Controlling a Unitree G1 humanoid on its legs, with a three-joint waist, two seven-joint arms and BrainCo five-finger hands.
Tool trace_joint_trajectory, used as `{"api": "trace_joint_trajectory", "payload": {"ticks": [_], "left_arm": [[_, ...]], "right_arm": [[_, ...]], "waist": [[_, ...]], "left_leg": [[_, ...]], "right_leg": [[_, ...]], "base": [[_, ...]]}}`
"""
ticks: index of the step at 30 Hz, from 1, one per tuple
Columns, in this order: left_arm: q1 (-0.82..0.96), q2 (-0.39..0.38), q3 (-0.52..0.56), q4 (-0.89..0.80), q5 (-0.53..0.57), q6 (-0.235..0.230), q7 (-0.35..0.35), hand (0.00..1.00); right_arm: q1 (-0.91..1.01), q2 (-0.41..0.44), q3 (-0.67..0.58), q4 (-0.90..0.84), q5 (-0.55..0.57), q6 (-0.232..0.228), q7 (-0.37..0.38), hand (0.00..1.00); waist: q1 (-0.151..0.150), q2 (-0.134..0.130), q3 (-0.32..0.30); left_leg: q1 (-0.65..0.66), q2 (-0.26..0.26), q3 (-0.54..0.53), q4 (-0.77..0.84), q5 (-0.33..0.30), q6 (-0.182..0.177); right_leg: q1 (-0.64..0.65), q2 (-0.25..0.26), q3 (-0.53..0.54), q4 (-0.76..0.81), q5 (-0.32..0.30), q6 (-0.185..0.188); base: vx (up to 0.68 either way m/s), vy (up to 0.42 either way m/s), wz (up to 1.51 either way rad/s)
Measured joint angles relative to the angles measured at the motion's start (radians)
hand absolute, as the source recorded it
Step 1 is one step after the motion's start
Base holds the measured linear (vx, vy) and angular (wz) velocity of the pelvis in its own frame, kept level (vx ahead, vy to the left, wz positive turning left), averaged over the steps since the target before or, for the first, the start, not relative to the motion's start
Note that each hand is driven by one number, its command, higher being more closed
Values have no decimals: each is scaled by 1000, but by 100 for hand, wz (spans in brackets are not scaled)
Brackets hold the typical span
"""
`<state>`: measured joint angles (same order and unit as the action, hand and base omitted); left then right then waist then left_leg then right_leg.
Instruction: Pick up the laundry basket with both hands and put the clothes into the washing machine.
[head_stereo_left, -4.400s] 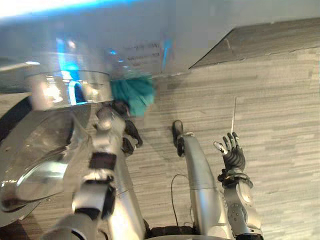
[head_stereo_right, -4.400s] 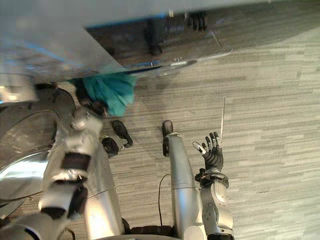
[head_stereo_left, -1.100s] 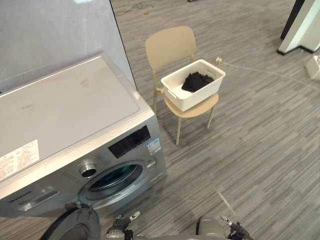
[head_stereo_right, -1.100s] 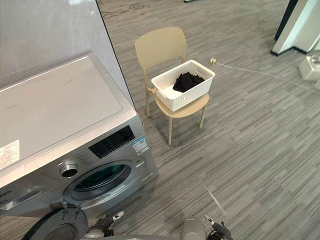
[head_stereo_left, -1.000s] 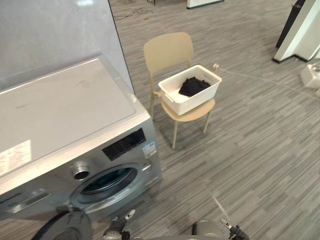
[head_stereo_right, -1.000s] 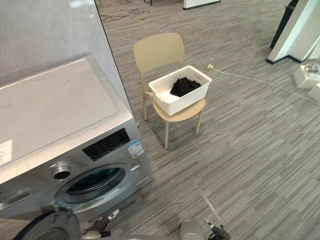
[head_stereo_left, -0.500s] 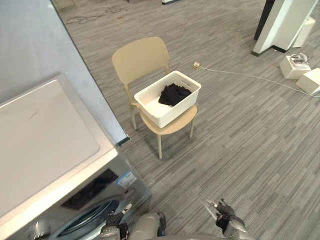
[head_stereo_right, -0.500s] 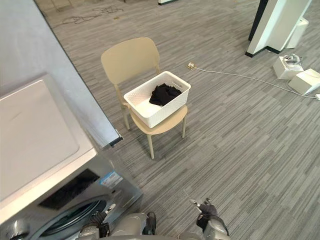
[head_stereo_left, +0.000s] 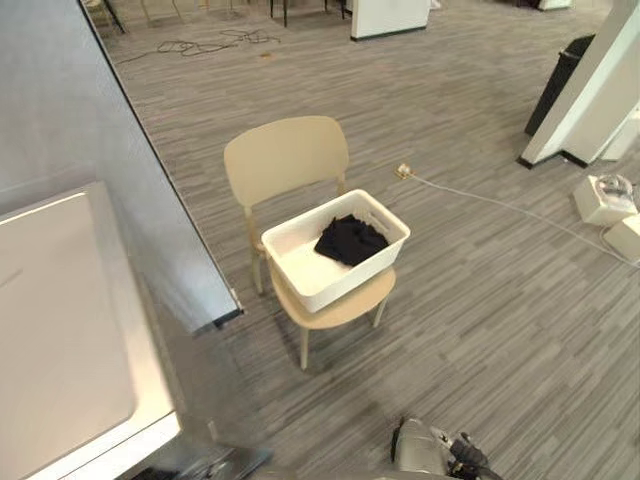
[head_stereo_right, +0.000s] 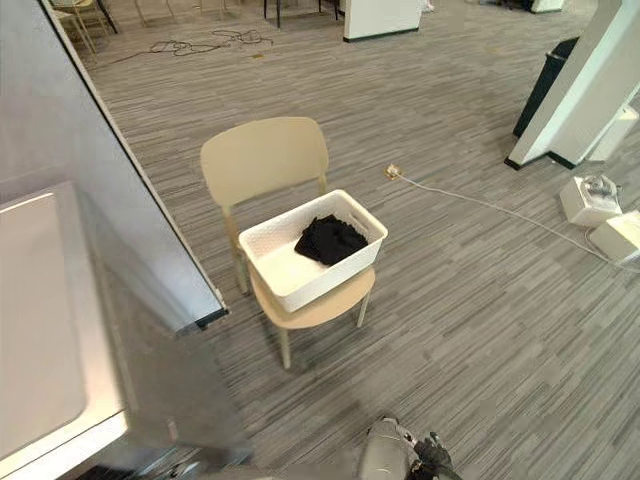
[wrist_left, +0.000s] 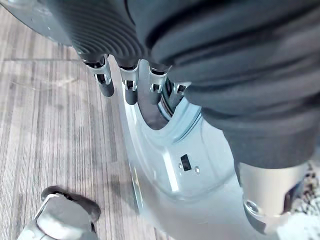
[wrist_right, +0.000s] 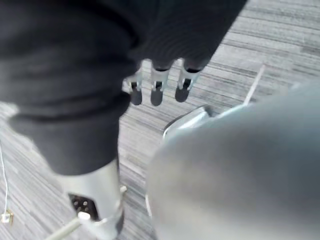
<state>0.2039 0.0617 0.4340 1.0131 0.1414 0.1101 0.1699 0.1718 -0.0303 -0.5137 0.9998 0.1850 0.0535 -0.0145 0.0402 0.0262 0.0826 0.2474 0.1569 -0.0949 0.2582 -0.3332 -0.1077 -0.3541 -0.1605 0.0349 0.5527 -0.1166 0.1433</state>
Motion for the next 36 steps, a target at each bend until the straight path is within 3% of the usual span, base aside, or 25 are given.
{"api": "trace_joint_trajectory", "payload": {"ticks": [1, 2, 3, 4, 5, 6, 8, 10, 11, 12, 13, 17, 19, 20, 21, 22, 23, 25, 27, 30, 31, 32, 34, 36], "left_arm": [[-4, -20, 20, 11, -3, 12, 6, 0], [-5, -73, 18, 6, -4, -11, -18, 0], [-12, -77, 39, -19, -6, -21, -25, 0], [-26, -78, 34, -38, -12, -36, -41, 0], [-34, -78, 10, -39, -13, -45, -41, 0], [-39, -75, -4, -47, -14, -51, -44, 0], [-56, -59, -45, -78, -18, -61, -62, 0], [-67, -60, -78, -81, -32, -78, -62, 0], [-66, -60, -89, -75, -50, -78, -65, 0], [-70, -62, -89, -71, -54, -77, -68, 0], [-78, -57, -81, -66, -61, -77, -80, 0], [-56, -64, -12, -19, -65, -72, -84, 0], [-59, -65, -6, -10, -69, -71, -84, 0], [-69, -62, -9, -7, -70, -71, -84, 0], [-82, -59, -16, -9, -70, -71, -84, 0], [-87, -56, -19, -10, -70, -71, -84, 0], [-97, -46, -35, -11, -69, -70, -84, 0], [-119, -49, -43, -12, -67, -70, -84, 0], [-131, -65, -48, -12, -62, -69, -82, 0], [-150, -64, -48, -14, -61, -74, -80, 0], [-153, -52, -46, -16, -61, -78, -80, 0], [-154, -44, -43, -16, -61, -77, -80, 0], [-144, -82, -24, -7, -61, -79, -81, 0], [-142, -117, 14, 0, -62, -77, -81, 0]], "right_arm": [[1, -9, 0, 0, -2, 1, -2, 0], [-2, -8, 3, -1, -2, 2, -3, 0], [-1, -6, 3, -1, 0, 4, -4, 0], [10, -16, 10, -2, 0, 9, -3, 0], [3, -15, 28, -3, 1, 11, -2, 0], [1, -19, 29, -5, 1, 11, -3, 0], [-1, -27, 31, -15, 6, 9, -6, 0], [-13, -18, 10, -36, 15, -5, -5, 0], [-17, -14, -8, -41, 24, -11, -5, 0], [-17, -10, -15, -41, 33, -11, -7, 0], [-15, 6, -30, -41, 50, -11, -7, 0], [-38, 34, -63, -39, 60, -12, -7, 0], [-35, 37, -63, -42, 60, -12, -1, 0], [-22, 47, -56, -46, 58, -12, 0, 0], [-6, 58, -45, -58, 70, -10, 6, 0], [7, 58, -41, -70, 70, -11, 9, 0], [33, 58, -22, -89, 70, -13, 14, 0], [58, 59, -19, -89, 71, -13, 16, 0], [73, 60, -24, -87, 71, -13, 14, 0], [79, 84, -46, -66, 75, -12, 9, 0], [87, 103, -63, -49, 80, -12, 9, 0], [94, 114, -77, -25, 81, -10, 9, 0], [94, 94, -92, -11, 82, -9, 8, 0], [92, 66, -93, -33, 125, -7, 8, 0]], "waist": [[-4, 3, -6], [-23, 8, -12], [-26, 18, -16], [-24, 18, -12], [-6, 14, -9], [-3, 9, -7], [-2, 2, -5], [0, 7, -3], [-3, 18, -4], [-3, 14, -4], [-2, -1, 2], [7, -14, 4], [1, -23, 8], [-4, -28, 11], [-16, -34, 12], [-25, -37, 13], [-28, -35, 19], [-26, -42, 14], [-26, -46, 14], [-28, -64, 5], [-28, -93, -1], [-25, -114, -11], [-27, -51, -27], [-28, -7, -28]], "left_leg": [[-25, 6, -8, 43, 21, 9], [-102, 17, -20, 195, 68, 14], [-147, 27, -24, 289, 104, 22], [-243, 58, -12, 486, 231, 38], [-314, 88, 30, 624, 249, 39], [-345, 95, 62, 661, 240, 52], [-421, 90, 219, 601, 171, 55], [-447, 29, 382, 346, 164, 48], [-436, 4, 495, 202, 194, 117], [-420, -1, 525, 165, 187, 143], [-406, -25, 527, 128, 199, 150], [-335, -120, 505, 33, 187, 162], [-291, -168, 495, -20, 178, 174], [-264, -188, 470, -37, 176, 176], [-242, -192, 436, -38, 171, 178], [-229, -191, 414, -38, 168, 177], [-217, -184, 382, -41, 166, 172], [-202, -165, 343, -45, 172, 155], [-200, -136, 311, -46, 173, 136], [-202, -84, 253, -49, 180, 74], [-201, -78, 230, -49, 173, 42], [-199, -73, 214, -49, 165, 15], [-178, 19, 188, -85, 185, -43], [-141, 61, 183, -147, 226, -72]], "right_leg": [[8, 2, -15, 6, -15, -11], [39, 6, -50, -1, -45, -30], [59, 14, -68, -5, -58, -41], [111, 29, -92, -27, -74, -64], [164, 41, -112, -50, -87, -88], [190, 41, -123, -63, -93, -98], [289, 35, -207, -147, -101, -118], [330, 34, -282, -192, -98, -118], [339, 42, -327, -191, -110, -104], [344, 36, -348, -188, -122, -98], [355, 18, -366, -189, -130, -90], [409, -55, -397, -163, -171, -60], [360, -106, -357, 12, -180, -46], [286, -132, -284, 202, -137, -43], [209, -123, -192, 366, -64, -45], [182, -115, -151, 433, -60, -38], [137, -88, -95, 518, -66, -29], [92, -80, -57, 519, -69, -26], [71, -105, -57, 399, -72, -36], [154, -115, -41, -15, -48, -40], [200, -125, -31, -149, 48, -18], [233, -132, -43, -190, 35, 55], [280, -50, -122, -236, -10, 18], [296, -8, -149, -233, -24, -6]], "base": [[357, -445, 31], [266, -370, 43], [292, -447, 56], [289, -398, 29], [259, -360, 22], [212, -281, 43], [114, -178, 77], [148, -98, 98], [148, -60, 102], [130, -51, 108], [159, -42, 71], [213, 24, 35], [161, 35, 26], [166, 2, 63], [197, -30, 75], [210, -94, 90], [204, -150, 87], [205, -205, 76], [187, -244, 45], [186, -354, 43], [182, -468, 52], [227, -606, 56], [223, -531, 36], [130, -287, 19]]}}
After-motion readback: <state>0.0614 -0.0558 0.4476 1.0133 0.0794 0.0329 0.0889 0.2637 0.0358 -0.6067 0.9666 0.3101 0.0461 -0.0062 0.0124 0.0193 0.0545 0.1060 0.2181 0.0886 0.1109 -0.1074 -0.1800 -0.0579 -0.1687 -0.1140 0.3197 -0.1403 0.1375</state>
